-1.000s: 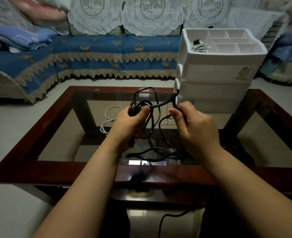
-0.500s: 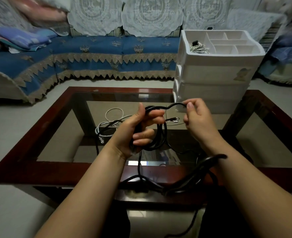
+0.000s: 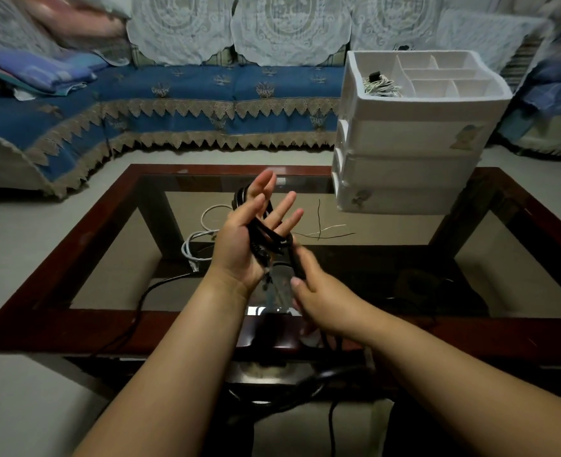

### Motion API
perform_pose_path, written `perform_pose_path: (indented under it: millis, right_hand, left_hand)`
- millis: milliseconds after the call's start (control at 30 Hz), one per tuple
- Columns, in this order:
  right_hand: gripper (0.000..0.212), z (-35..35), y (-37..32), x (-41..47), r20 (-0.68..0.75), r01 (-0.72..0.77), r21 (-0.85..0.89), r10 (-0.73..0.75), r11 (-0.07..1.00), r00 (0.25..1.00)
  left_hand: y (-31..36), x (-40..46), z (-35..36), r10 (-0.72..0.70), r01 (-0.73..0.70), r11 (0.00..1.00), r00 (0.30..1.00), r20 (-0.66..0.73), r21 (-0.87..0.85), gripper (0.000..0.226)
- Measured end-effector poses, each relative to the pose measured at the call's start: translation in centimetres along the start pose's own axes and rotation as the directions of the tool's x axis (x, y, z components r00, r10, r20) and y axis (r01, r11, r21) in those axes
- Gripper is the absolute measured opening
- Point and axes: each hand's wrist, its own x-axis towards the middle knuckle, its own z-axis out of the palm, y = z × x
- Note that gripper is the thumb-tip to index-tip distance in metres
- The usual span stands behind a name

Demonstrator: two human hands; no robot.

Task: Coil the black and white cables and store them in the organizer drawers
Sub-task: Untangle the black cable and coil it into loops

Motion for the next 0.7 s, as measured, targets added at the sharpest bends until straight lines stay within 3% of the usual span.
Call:
perform_pose_path:
  millis: [133, 233, 300, 400, 533, 633, 700]
  right_hand:
    - [0.057, 0.7, -0.1, -0.7, 0.274, 0.027, -0.121, 0.007, 0.992, 0.962]
    - [0.046, -0.2, 0.1, -0.6, 0.304, 0.063, -0.203, 0.002, 0.977, 0.953]
    - [0.038, -0.9, 0.1, -0.4, 0.279, 0.073, -0.32, 0.02, 0.945, 0.96]
    - [0.027, -1.8, -0.1, -0.6, 0.203, 0.139, -0.449, -0.05, 0.883, 0.978]
    - [0.018, -2.7, -0.3, -0.7, 0.127, 0.119, -0.439, -0.07, 0.89, 0.989]
    - [0.018, -3.8, -0.5, -0.8, 0.032, 0.094, -0.289, -0.089, 0.953, 0.996]
    - [0.018, -4.8, -0.7, -1.0, 0.048, 0.109, -0.13, -0.104, 0.985, 0.993]
  left_hand:
    - [-0.5, 0.9, -0.4, 0.102, -0.094, 0.989, 0.992, -0.069, 0.113, 0.036]
    - [-1.5, 1.1, -0.4, 0.191, -0.174, 0.888, 0.982, 0.001, 0.427, 0.035]
    - [-2.1, 1.0, -0.3, 0.236, -0.261, 0.734, 0.964, 0.126, 0.627, 0.033]
    - [-3.0, 1.3, -0.4, 0.194, -0.316, 0.444, 0.948, 0.254, 0.839, 0.034]
    - [-3.3, 2.0, -1.4, 0.101, -0.399, 0.07, 0.915, 0.391, 0.914, 0.041]
    - [-3.0, 2.2, -2.2, 0.077, -0.369, -0.089, 0.923, 0.376, 0.925, 0.041]
    - [-2.9, 1.9, -2.1, 0.078, -0.358, -0.101, 0.927, 0.366, 0.928, 0.055]
